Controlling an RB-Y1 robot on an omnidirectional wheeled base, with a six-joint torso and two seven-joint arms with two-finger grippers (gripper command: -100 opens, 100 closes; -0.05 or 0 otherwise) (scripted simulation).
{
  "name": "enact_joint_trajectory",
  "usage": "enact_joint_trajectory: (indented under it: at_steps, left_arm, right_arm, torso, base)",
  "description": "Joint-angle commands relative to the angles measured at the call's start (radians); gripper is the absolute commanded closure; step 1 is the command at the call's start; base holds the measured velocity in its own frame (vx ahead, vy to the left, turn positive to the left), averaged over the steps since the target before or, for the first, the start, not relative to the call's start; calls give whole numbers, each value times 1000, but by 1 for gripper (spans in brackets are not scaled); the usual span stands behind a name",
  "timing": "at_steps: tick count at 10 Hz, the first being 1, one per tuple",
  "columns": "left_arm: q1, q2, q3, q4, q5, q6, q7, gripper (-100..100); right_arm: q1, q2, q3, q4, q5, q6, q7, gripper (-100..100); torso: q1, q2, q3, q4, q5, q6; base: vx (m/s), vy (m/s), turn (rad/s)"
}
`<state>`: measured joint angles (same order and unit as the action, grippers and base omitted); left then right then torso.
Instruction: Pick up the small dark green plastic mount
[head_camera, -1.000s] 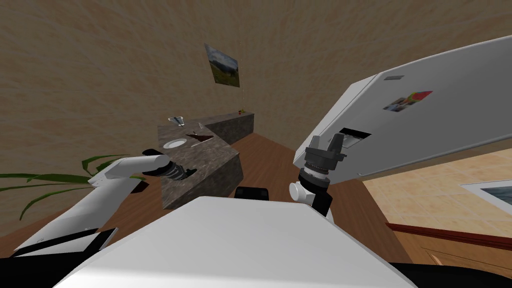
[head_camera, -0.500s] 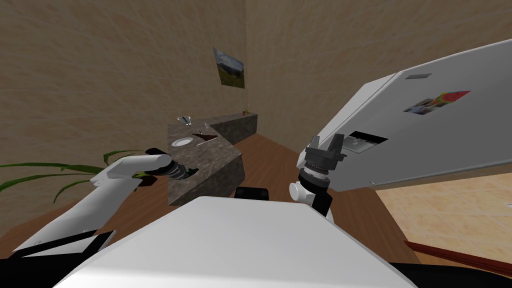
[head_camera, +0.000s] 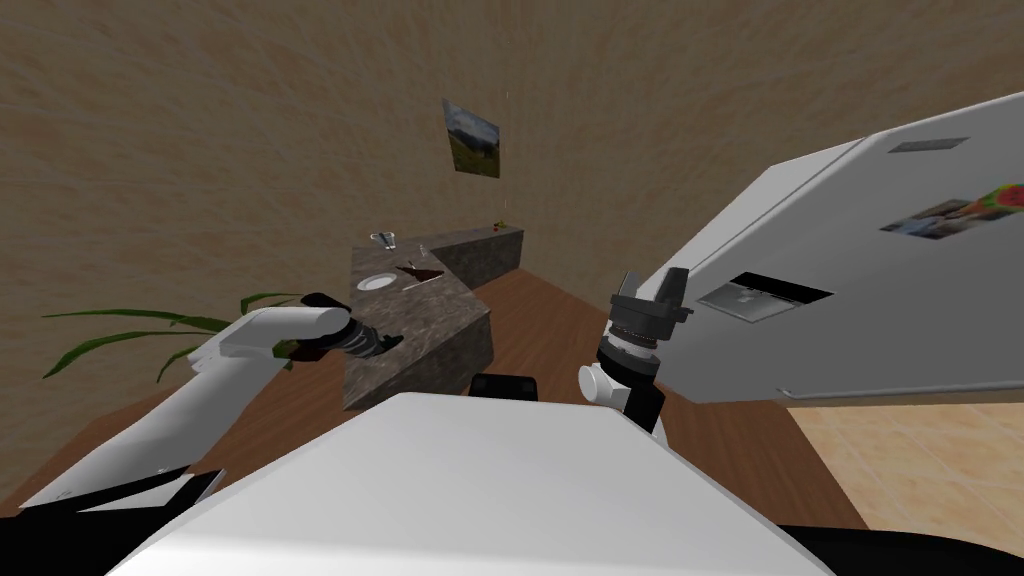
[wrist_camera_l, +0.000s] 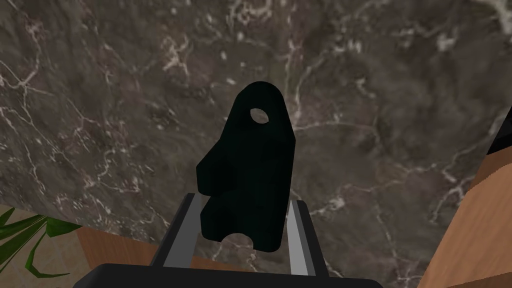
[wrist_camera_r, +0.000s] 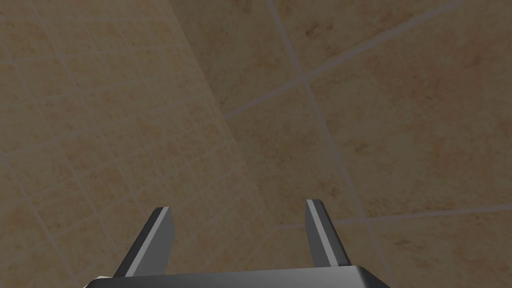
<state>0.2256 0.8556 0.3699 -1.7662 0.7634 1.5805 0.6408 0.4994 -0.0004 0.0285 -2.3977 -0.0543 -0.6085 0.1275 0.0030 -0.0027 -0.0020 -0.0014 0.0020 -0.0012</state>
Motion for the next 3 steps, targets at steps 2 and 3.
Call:
enact_joint_trajectory:
  at_steps: [2,3]
  left_arm:
    - [4,-2,-7,-32,1,12,11,100]
    - [5,-2,-7,-35,1,15,13,0]
  right_arm:
    - [0,0,0,0,0,0,0,0]
    - [0,0,0,0,0,0,0,0]
  torso:
    - [0,1,0,0,0,-1]
    - [-1,2,1,0,0,0]
  base:
    - [37,13,105]
    - [0,0,0]
